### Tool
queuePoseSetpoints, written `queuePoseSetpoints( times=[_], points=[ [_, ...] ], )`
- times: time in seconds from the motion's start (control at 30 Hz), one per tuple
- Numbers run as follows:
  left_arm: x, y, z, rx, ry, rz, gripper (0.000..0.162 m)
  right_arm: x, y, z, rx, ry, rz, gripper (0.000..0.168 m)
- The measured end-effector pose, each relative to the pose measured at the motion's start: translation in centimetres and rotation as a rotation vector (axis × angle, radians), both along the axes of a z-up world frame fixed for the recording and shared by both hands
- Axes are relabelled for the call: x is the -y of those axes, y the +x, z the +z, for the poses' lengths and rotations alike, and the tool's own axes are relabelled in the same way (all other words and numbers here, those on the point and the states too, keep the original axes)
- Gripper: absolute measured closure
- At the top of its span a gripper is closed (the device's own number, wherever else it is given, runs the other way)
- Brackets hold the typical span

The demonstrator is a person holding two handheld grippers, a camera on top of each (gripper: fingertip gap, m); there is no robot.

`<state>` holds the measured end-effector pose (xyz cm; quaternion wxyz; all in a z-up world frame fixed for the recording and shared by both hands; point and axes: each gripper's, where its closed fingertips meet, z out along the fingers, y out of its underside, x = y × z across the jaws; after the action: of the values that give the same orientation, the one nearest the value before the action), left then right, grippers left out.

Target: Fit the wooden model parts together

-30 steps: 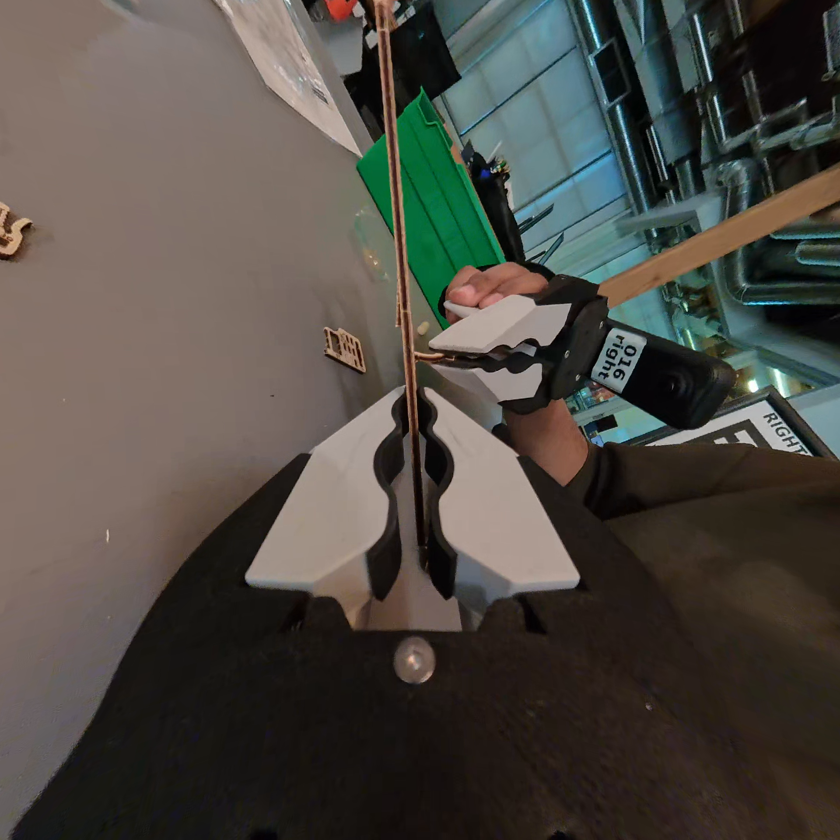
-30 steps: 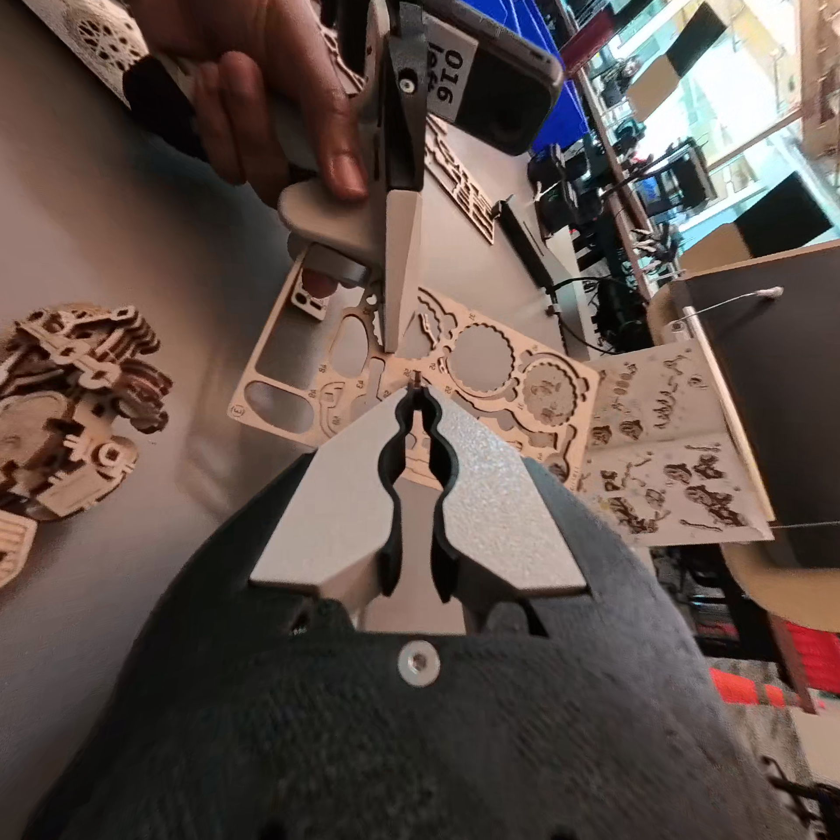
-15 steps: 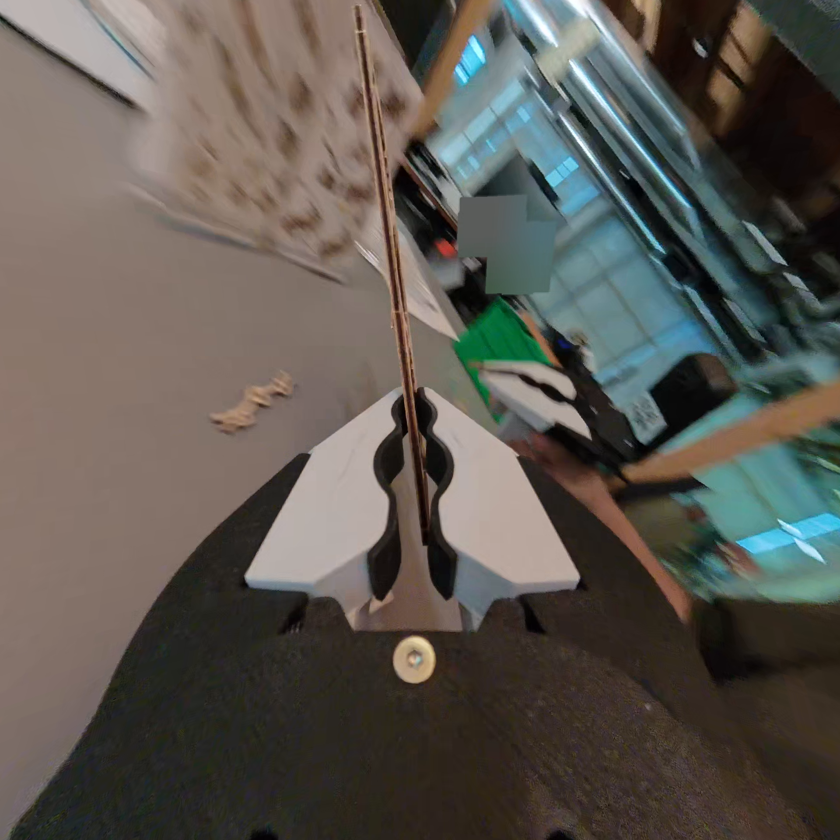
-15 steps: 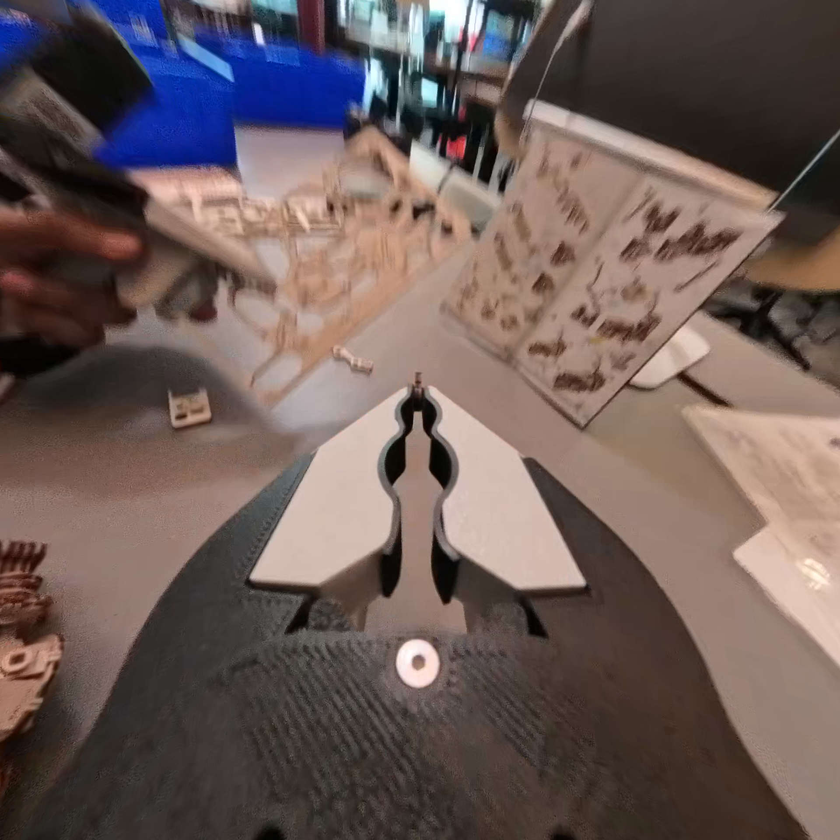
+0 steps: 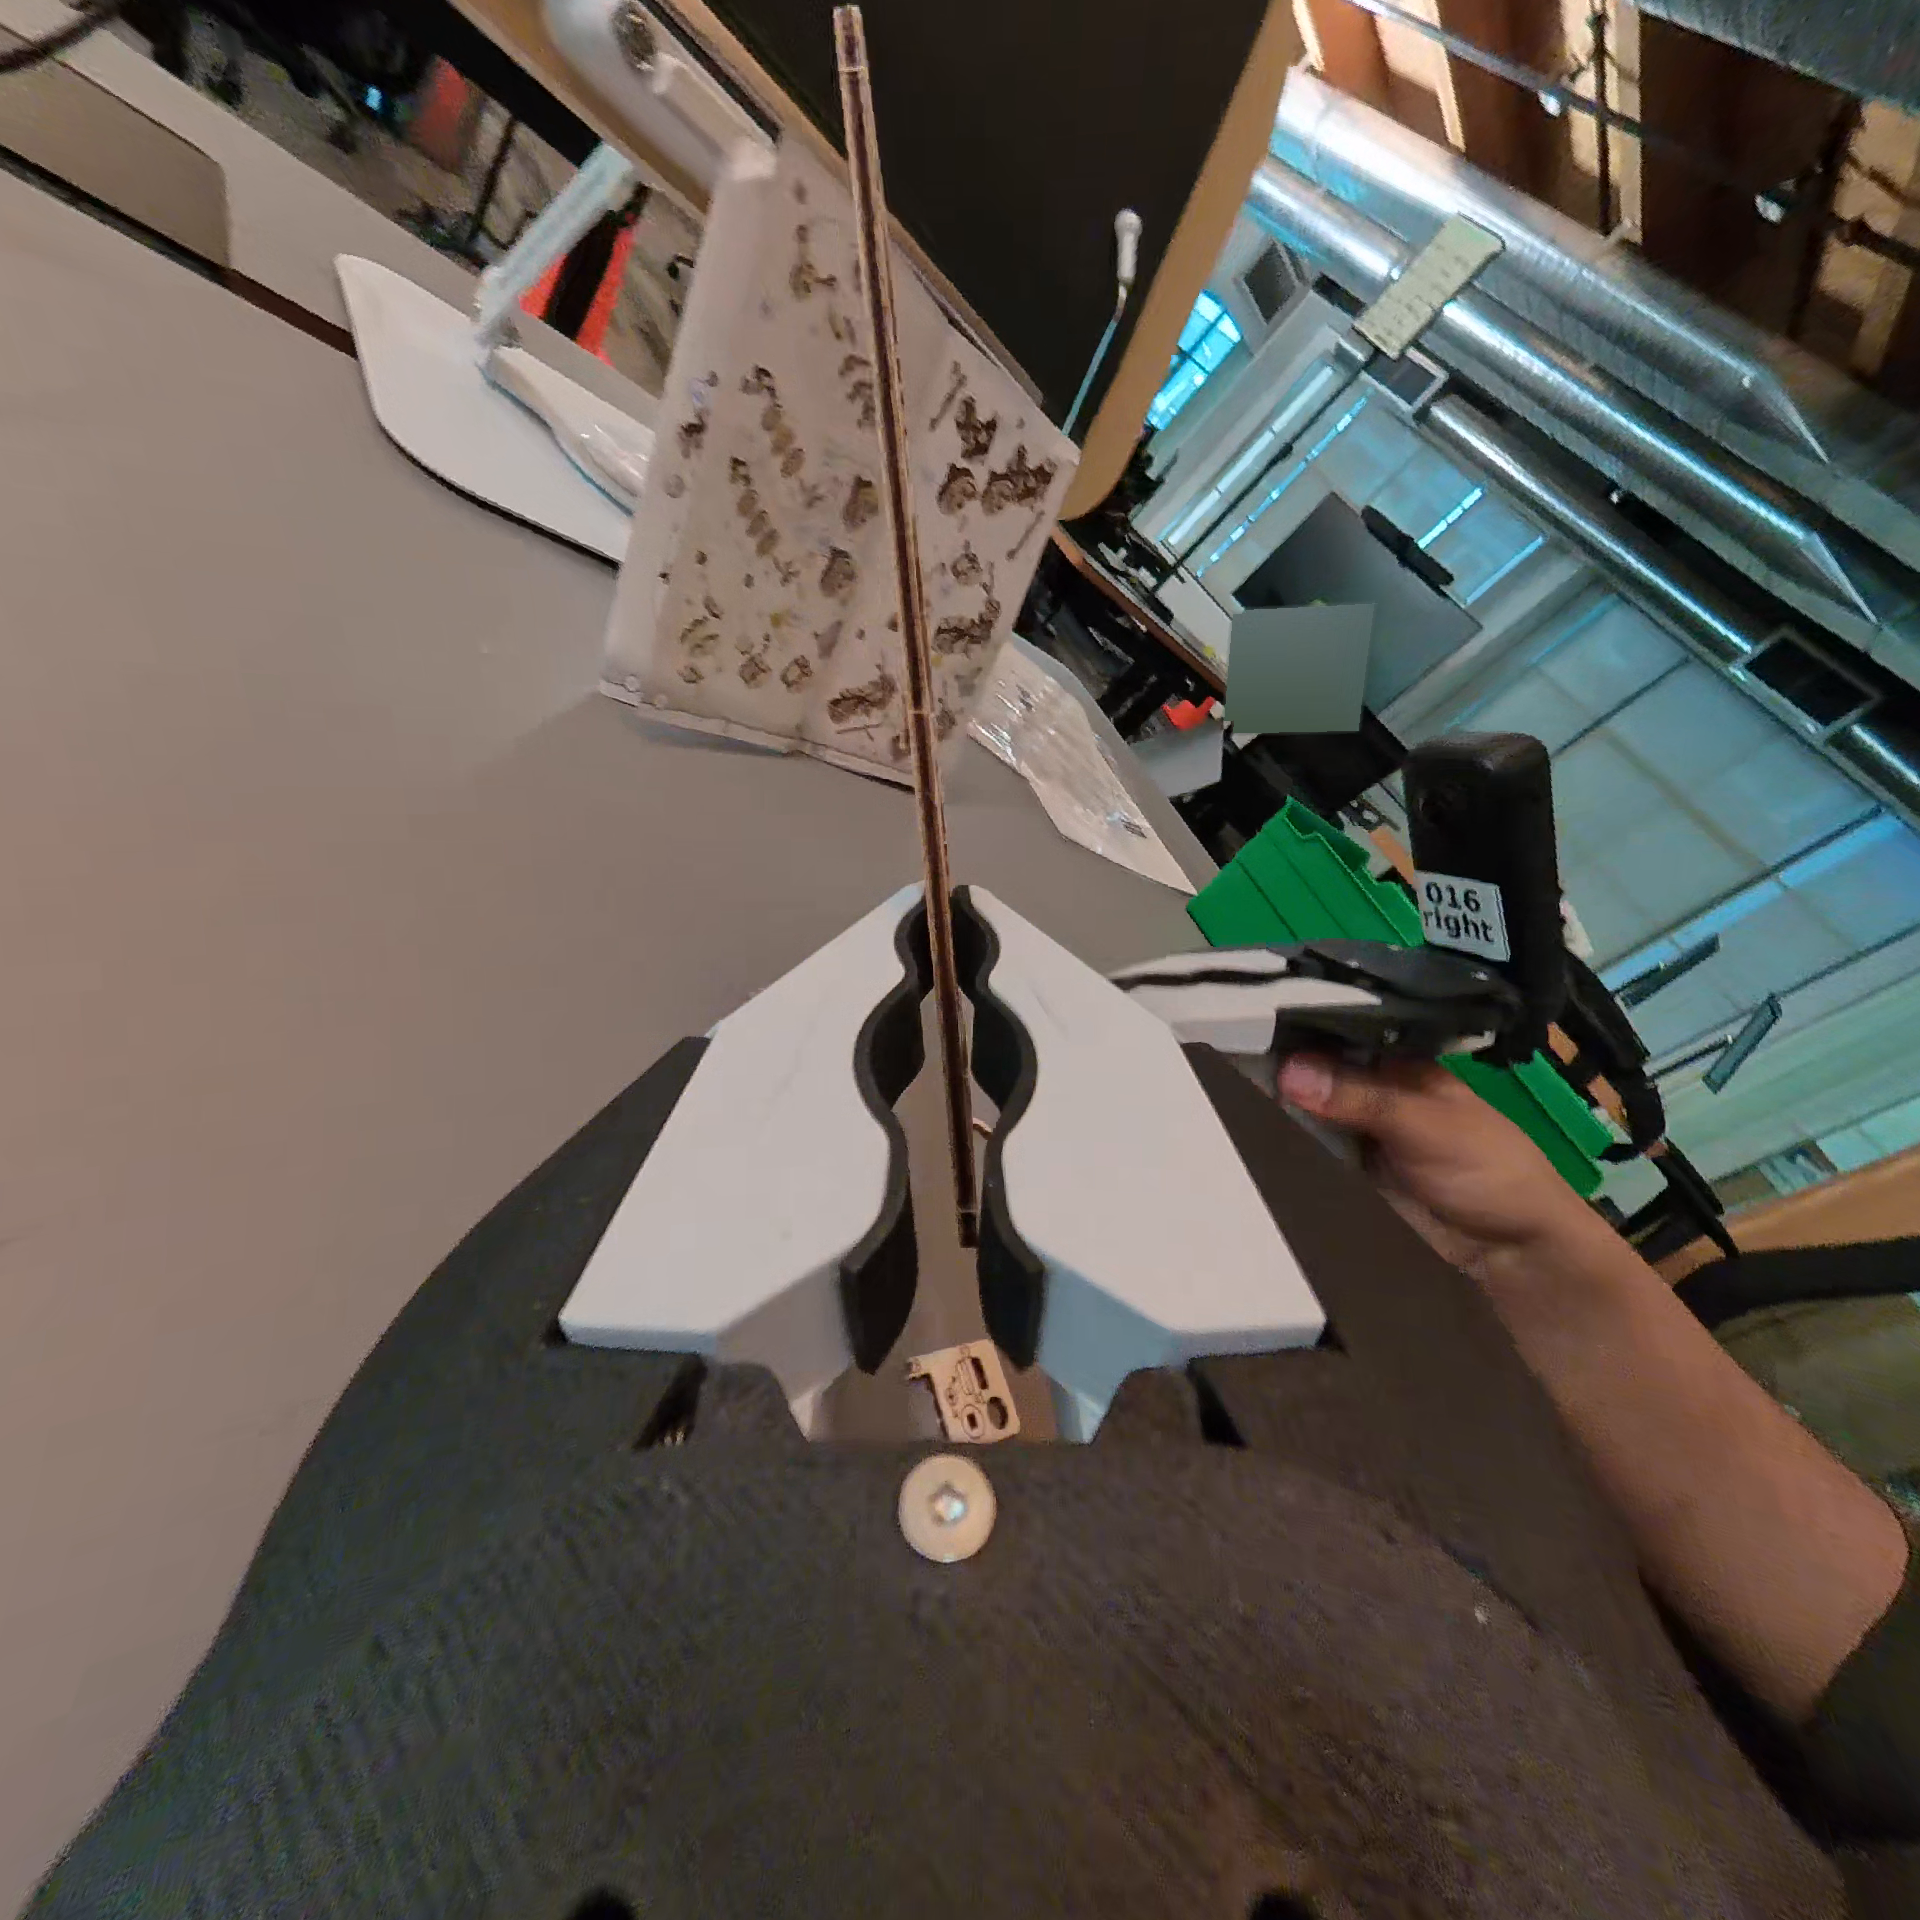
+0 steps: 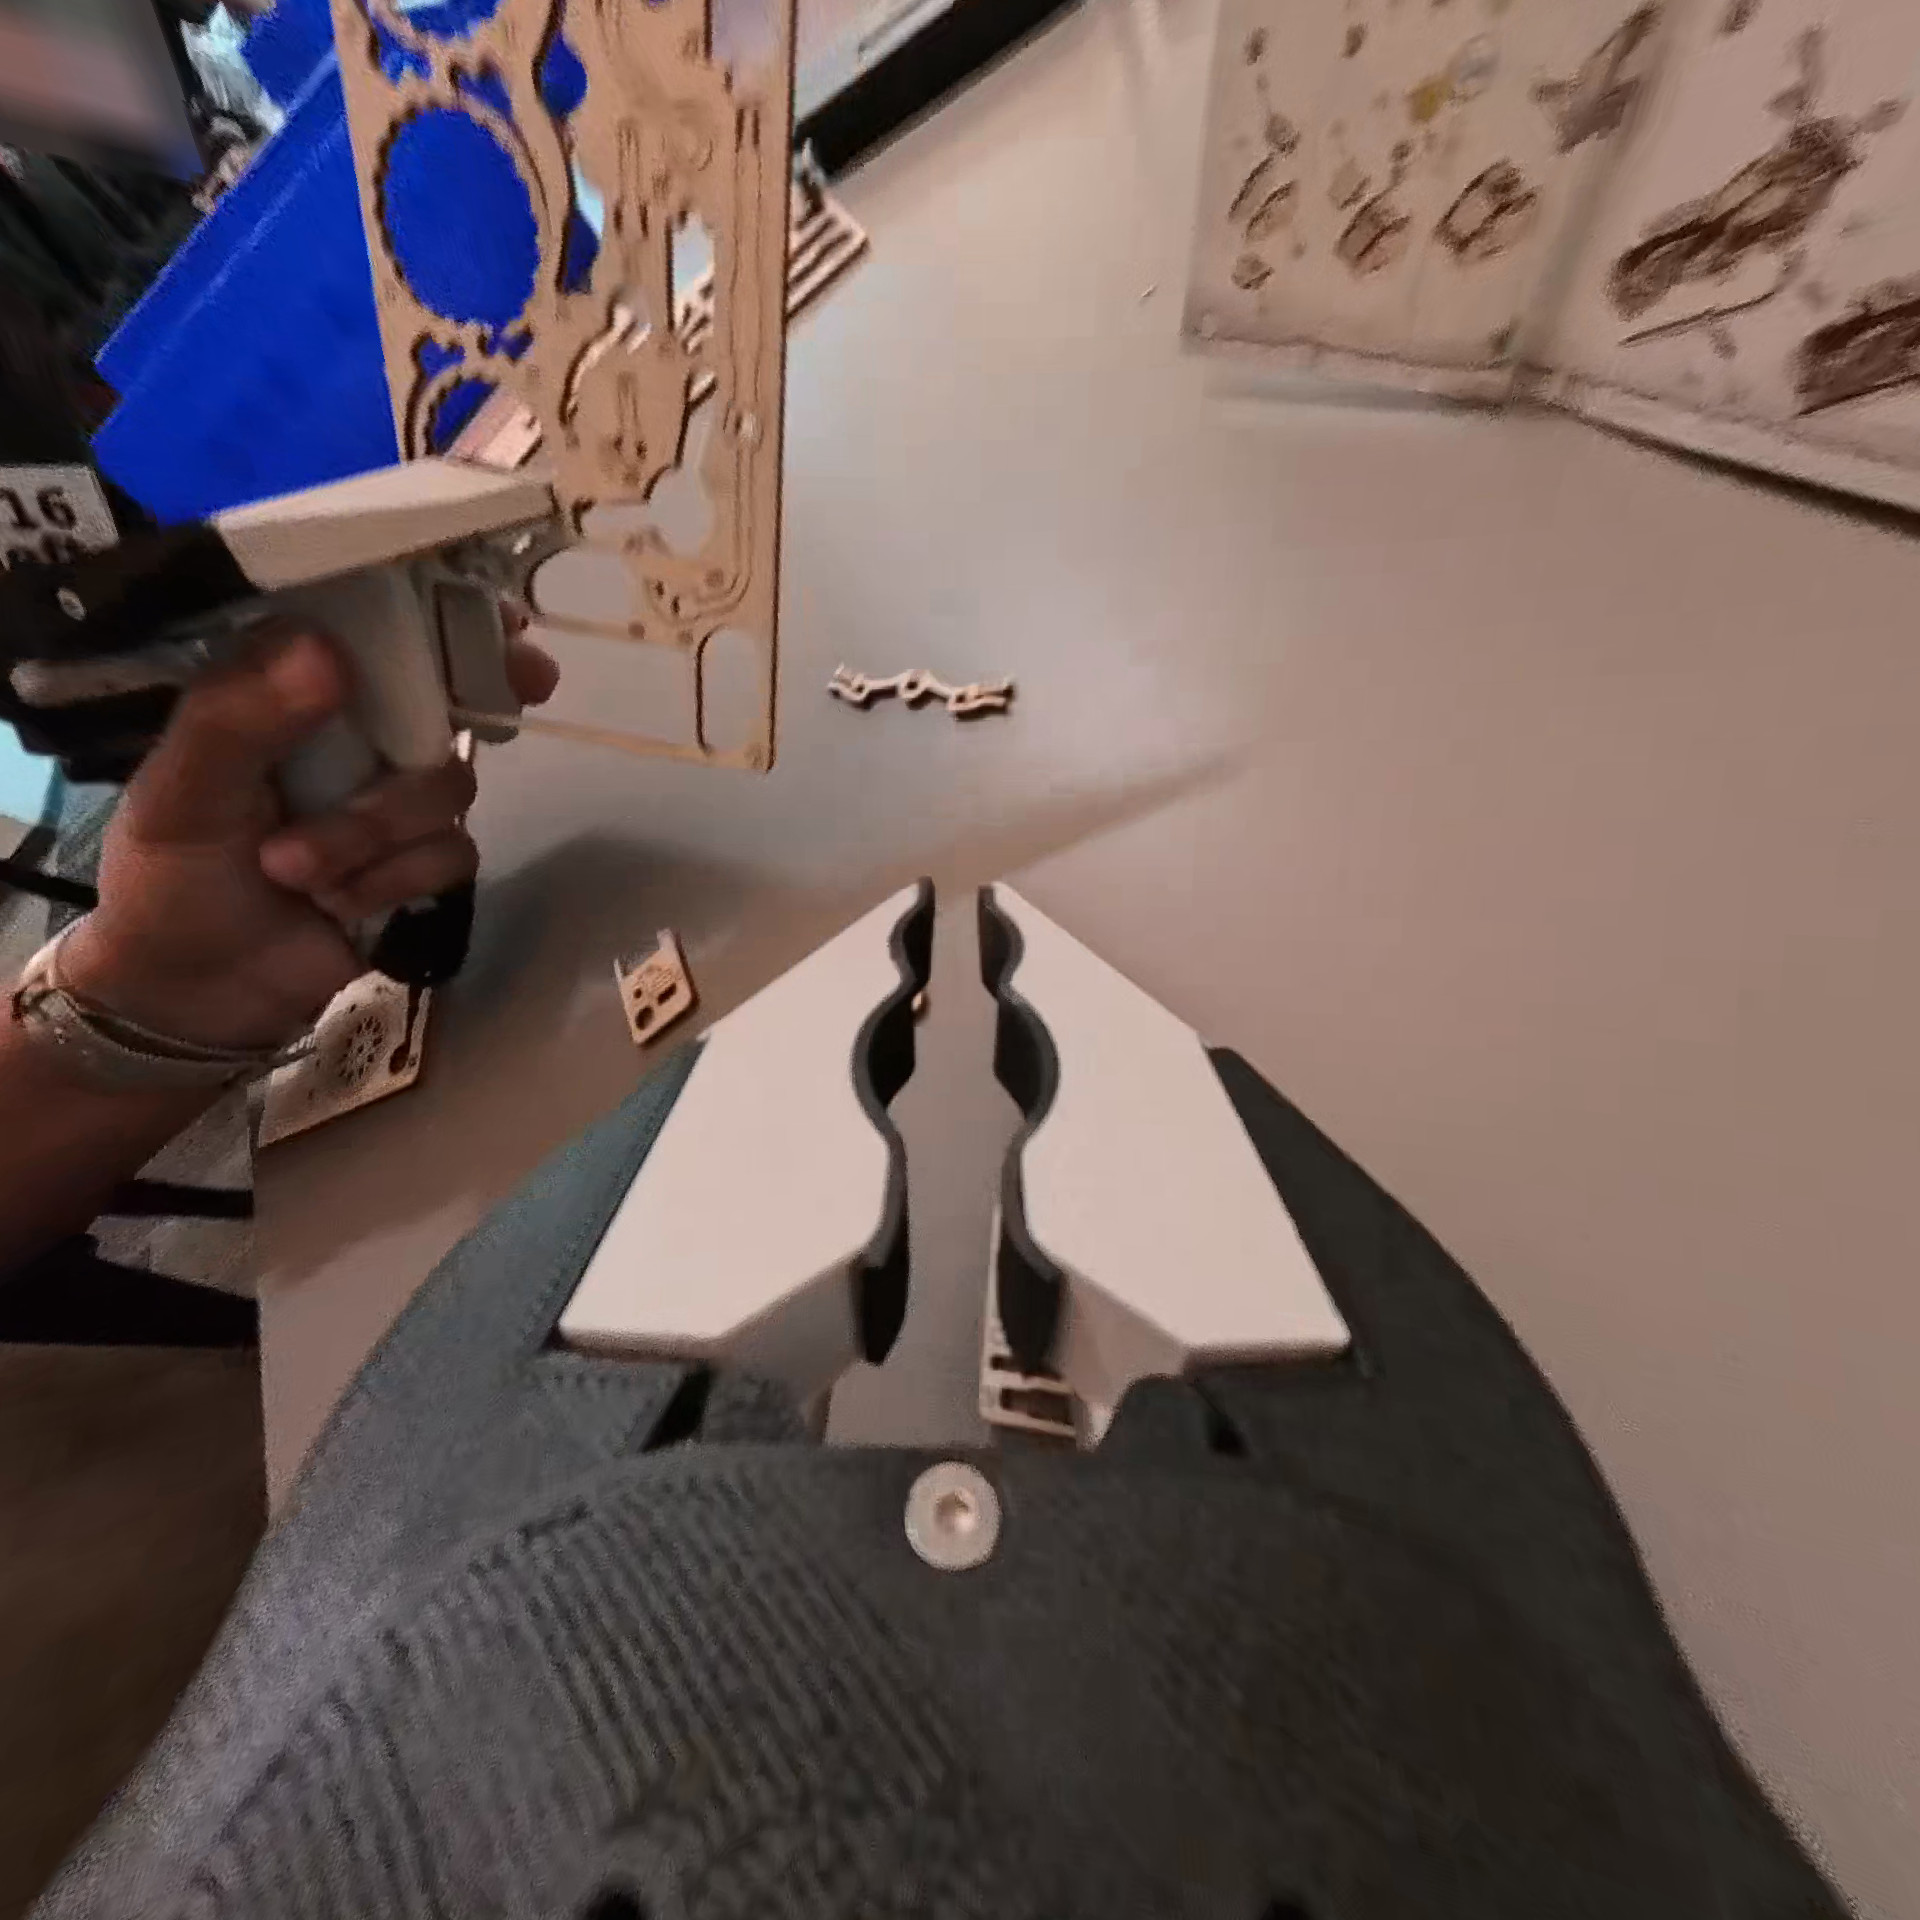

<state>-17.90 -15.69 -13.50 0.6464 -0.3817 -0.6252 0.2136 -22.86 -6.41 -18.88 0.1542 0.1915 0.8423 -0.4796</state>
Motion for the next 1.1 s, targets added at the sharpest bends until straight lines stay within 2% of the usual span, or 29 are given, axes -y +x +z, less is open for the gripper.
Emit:
queuePoseSetpoints(
  times=[0.1, 0.23, 0.3, 0.43, 0.47, 0.57, 0.7, 0.8, 1.1],
  points=[
    [-1.6, 0.0, 0.5, -0.031, -0.004, -0.077, 0.162, -0.5, -0.6, 2.7, -0.082, -0.110, 0.003, 0.147],
    [-5.4, 0.5, 2.2, -0.124, 0.100, -0.303, 0.162, -0.6, 1.2, 5.1, -0.210, -0.218, 0.065, 0.134],
    [-6.7, 0.9, 2.7, -0.156, 0.172, -0.380, 0.162, -0.5, 2.7, 6.4, -0.170, -0.321, 0.095, 0.129],
    [-8.8, 1.5, 3.0, -0.166, 0.267, -0.512, 0.162, -0.9, 5.2, 9.5, 0.089, -0.551, 0.183, 0.117],
    [-9.3, 1.6, 2.9, -0.164, 0.275, -0.539, 0.162, -1.0, 5.2, 9.5, 0.136, -0.556, 0.190, 0.122],
    [-10.1, 1.8, 2.9, -0.168, 0.261, -0.572, 0.162, -1.3, 4.8, 8.8, 0.142, -0.540, 0.185, 0.160],
    [-9.8, 1.4, 1.5, -0.114, 0.141, -0.528, 0.151, -1.4, 5.3, 8.6, 0.139, -0.515, 0.229, 0.168],
    [-8.9, 1.3, 1.9, -0.133, 0.165, -0.506, 0.140, -1.3, 5.8, 7.5, 0.120, -0.455, 0.256, 0.168],
    [-6.8, 1.1, 2.4, -0.170, 0.212, -0.434, 0.145, -1.0, 6.7, 5.9, 0.350, -0.380, 0.283, 0.167]
  ],
)
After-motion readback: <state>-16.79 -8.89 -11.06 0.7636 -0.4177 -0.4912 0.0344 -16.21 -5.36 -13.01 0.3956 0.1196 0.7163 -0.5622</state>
